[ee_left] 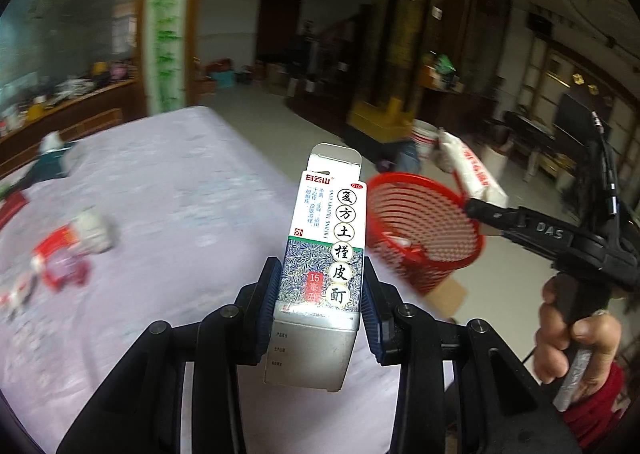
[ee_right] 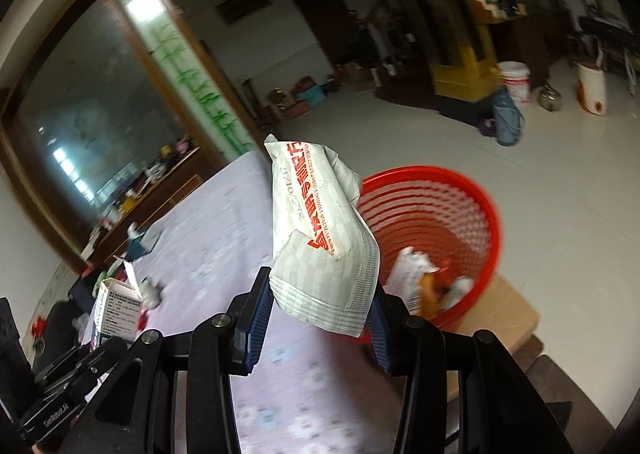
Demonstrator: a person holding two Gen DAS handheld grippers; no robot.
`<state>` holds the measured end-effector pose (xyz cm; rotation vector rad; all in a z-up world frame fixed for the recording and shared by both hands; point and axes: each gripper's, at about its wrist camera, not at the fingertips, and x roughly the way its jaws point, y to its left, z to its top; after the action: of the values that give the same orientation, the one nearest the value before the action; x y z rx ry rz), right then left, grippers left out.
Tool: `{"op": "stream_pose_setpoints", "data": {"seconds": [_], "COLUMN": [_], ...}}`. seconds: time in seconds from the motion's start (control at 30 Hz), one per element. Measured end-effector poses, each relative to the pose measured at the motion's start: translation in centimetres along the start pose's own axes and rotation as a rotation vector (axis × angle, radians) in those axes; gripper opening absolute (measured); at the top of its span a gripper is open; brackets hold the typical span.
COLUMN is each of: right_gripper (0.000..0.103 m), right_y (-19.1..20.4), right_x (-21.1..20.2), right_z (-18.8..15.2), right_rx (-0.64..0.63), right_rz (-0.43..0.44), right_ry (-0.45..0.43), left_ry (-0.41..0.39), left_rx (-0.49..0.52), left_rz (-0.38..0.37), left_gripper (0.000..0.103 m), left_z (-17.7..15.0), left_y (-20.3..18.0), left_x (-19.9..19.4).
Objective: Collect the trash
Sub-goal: 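Carry both items over the red wastebasket and open both grippers to drop them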
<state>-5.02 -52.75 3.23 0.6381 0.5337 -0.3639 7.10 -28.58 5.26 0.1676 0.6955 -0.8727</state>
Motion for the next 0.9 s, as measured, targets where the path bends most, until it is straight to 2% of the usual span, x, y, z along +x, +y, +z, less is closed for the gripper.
{"op": "stream_pose_setpoints", "data": {"seconds": [0.27, 0.37, 0.4, 0.47, 0.63, 0.77, 0.9], "right_gripper": [0.049, 0.053, 0.055, 0.057, 0.058, 0.058, 0.058], "right_y": [-3.8, -4.7, -4.9, -5.5, -5.5, -4.5, -1.5], "right_x": [1.5, 2.9, 3.3, 3.9, 2.2, 1.5, 1.3], "right_z": [2.9, 3.7, 3.9, 4.3, 3.6, 2.4, 0.6], "right_rx": [0.069, 0.088, 0.088, 0.096, 0.084, 0.076, 0.031], "right_rz": [-0.036, -0.043, -0.052, -0.069, -0.074, -0.024, 0.038], "right_ry": [0.014, 0.028, 0.028, 0.041, 0.007, 0.013, 0.043], "left_ry": [0.086, 0.093, 0.099, 0.115, 0.091, 0.070, 0.064], "left_rx": [0.035, 0.043, 0.047, 0.034, 0.036, 0.035, 0.036], "left_rz": [-0.106, -0.115, -0.117, -0.122, -0.124, -0.103, -0.049], "left_gripper": [0.036, 0.037, 0.039, 0.061, 0.062, 0.065, 0.065], "left_z": [3.6, 4.4, 4.6, 5.0, 4.2, 2.8, 0.8], "left_y": [-6.3, -7.9, -8.5, -9.1, -8.6, -6.8, -4.7], "left_x": [7.9, 10.5, 11.2, 12.4, 10.6, 7.8, 5.3]}}
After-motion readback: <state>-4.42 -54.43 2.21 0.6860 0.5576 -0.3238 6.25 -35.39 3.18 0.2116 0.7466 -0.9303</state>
